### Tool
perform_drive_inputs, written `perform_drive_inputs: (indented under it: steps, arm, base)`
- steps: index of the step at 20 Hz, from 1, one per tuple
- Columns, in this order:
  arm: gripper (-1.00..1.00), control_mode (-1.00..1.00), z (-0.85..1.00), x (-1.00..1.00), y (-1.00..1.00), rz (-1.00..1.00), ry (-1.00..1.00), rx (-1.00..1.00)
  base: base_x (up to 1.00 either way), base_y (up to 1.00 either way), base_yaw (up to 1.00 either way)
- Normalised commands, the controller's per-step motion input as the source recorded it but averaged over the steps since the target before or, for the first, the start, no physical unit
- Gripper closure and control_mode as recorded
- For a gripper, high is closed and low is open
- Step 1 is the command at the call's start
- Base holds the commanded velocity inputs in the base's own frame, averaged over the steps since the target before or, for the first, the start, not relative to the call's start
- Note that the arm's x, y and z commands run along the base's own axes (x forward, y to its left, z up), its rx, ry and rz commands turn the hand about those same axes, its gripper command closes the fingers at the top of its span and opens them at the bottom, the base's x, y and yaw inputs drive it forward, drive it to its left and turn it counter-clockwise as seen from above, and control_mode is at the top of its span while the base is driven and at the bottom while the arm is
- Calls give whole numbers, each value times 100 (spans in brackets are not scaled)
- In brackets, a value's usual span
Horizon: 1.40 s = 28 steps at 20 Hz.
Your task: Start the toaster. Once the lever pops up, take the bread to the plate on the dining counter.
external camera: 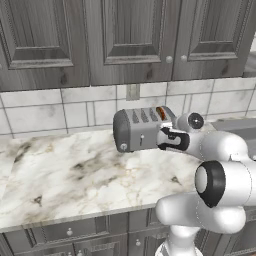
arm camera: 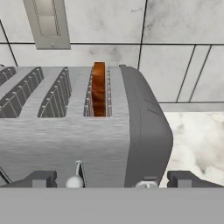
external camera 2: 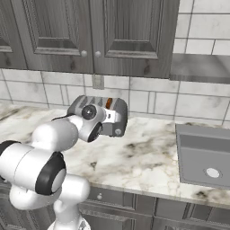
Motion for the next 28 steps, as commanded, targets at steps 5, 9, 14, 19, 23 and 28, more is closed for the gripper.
perform_drive_inputs:
  steps: [5, 9, 14, 19, 23, 28]
  arm:
    - [-100, -100, -14, 7, -3, 0, 0, 0]
    - [-100, -100, -9, 9, -3, 0, 0, 0]
    - [-100, -100, -1, 7, -5, 0, 0, 0]
    - [-100, -100, -2, 3, -8, 0, 0, 0]
    - [-100, -100, -5, 2, -5, 0, 0, 0]
    - [-100, -100, -6, 8, 0, 0, 0, 0]
  base:
    - [0, 0, 0]
    - [0, 0, 0]
    - [0, 0, 0]
    - [0, 0, 0]
    - [0, 0, 0]
    - [0, 0, 0]
